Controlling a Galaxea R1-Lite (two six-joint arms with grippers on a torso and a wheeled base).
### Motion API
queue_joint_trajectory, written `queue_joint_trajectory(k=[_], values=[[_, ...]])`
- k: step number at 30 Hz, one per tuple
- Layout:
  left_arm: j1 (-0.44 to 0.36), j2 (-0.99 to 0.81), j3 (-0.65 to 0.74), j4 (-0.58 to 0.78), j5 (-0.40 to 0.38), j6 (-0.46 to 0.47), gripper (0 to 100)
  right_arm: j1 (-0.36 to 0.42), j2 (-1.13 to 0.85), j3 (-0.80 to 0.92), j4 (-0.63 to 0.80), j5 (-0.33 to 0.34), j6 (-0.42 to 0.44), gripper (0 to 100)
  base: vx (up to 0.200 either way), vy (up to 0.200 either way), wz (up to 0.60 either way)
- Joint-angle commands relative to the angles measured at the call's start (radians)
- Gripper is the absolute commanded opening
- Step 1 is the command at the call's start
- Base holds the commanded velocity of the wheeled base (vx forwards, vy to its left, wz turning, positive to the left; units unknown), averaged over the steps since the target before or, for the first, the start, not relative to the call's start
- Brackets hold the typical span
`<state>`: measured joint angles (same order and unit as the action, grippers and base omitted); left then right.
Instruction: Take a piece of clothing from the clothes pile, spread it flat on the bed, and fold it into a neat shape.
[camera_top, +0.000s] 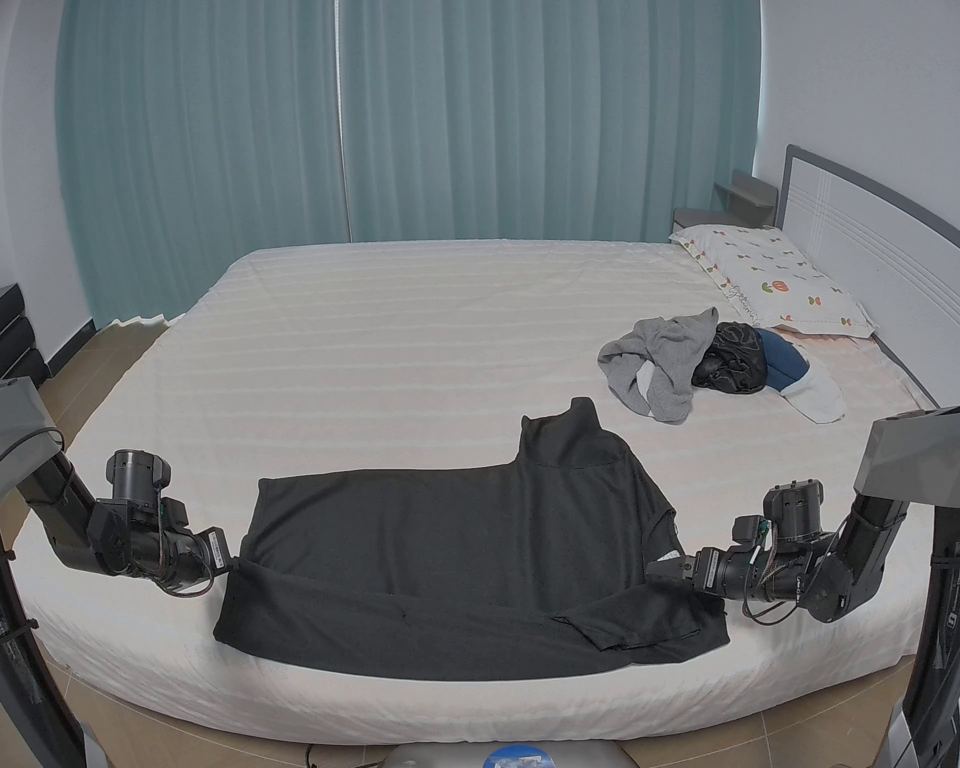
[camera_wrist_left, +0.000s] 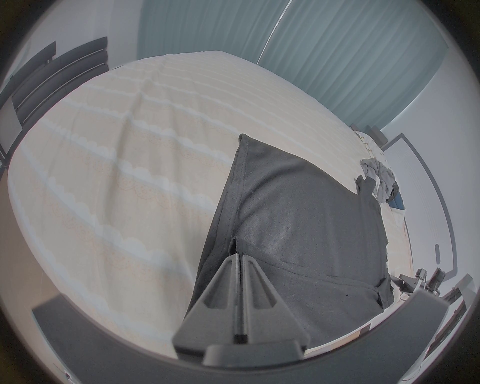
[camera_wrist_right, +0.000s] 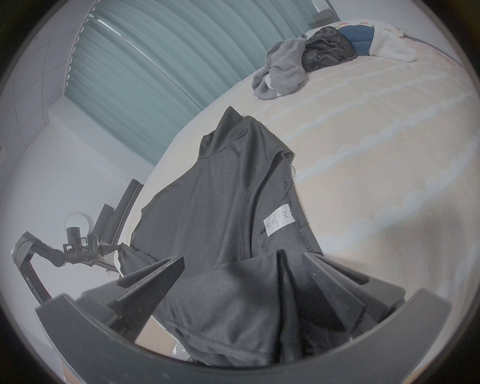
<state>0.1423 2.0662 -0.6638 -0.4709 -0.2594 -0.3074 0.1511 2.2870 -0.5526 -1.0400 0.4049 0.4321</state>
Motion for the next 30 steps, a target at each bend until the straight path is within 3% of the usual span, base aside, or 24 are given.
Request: queue_joint_trajectory(k=[1, 14, 15, 30], values=[[0.0, 0.002, 0.0, 0.0, 0.0, -0.001, 0, 0.001, 0.042, -0.015, -0.003, 0.009, -0.001, 100, 0.0, 0.0, 0.0], [0.0, -0.001, -0.002, 0.001, 0.0, -0.001, 0, 0.01, 0.074, -0.029, -0.003, 0.025, -0.038, 100, 0.0, 0.0, 0.0], [0.002, -0.001, -0.002, 0.001, 0.0, -0.001, 0, 0.01, 0.074, -0.029, -0.003, 0.025, -0.038, 0, 0.0, 0.0, 0.0], [0.008, -0.018, 0.009, 0.003, 0.026, -0.002, 0, -0.01, -0.001, 0.011, -0.006, 0.026, -0.046, 0, 0.0, 0.0, 0.0]])
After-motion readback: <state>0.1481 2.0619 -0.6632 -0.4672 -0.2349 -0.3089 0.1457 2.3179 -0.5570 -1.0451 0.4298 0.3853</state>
